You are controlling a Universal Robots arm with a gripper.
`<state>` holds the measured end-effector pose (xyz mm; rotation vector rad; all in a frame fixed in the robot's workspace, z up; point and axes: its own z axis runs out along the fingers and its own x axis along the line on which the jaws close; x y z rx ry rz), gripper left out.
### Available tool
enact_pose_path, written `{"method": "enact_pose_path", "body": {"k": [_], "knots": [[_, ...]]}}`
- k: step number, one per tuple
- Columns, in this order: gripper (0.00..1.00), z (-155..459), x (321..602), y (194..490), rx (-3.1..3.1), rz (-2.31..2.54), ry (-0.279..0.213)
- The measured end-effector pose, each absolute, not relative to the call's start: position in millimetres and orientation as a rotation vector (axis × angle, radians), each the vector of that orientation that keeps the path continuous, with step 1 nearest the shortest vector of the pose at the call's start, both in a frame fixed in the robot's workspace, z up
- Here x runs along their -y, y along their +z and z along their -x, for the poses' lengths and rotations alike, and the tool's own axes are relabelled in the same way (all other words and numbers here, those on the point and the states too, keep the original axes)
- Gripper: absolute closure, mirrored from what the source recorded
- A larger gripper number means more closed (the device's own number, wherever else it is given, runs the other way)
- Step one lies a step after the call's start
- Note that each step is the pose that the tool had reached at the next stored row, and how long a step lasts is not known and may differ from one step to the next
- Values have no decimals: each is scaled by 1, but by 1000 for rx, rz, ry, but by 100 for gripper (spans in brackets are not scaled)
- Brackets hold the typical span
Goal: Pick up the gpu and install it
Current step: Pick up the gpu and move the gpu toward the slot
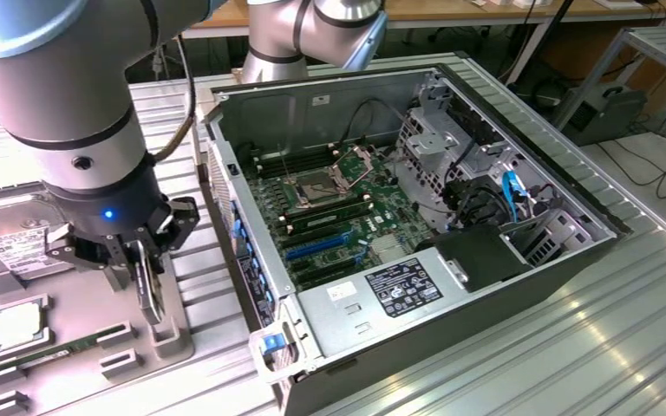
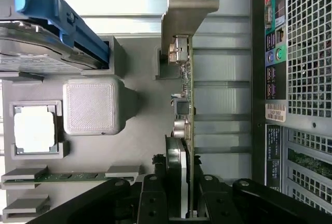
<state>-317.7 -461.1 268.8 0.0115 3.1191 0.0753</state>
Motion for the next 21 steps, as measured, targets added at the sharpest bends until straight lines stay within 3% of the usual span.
{"method": "enact_pose_path", "body": {"k": [6,21], "knots": [[72,318,462,308,-3123,-12,89],[72,318,462,325,-3127,-12,98]]}}
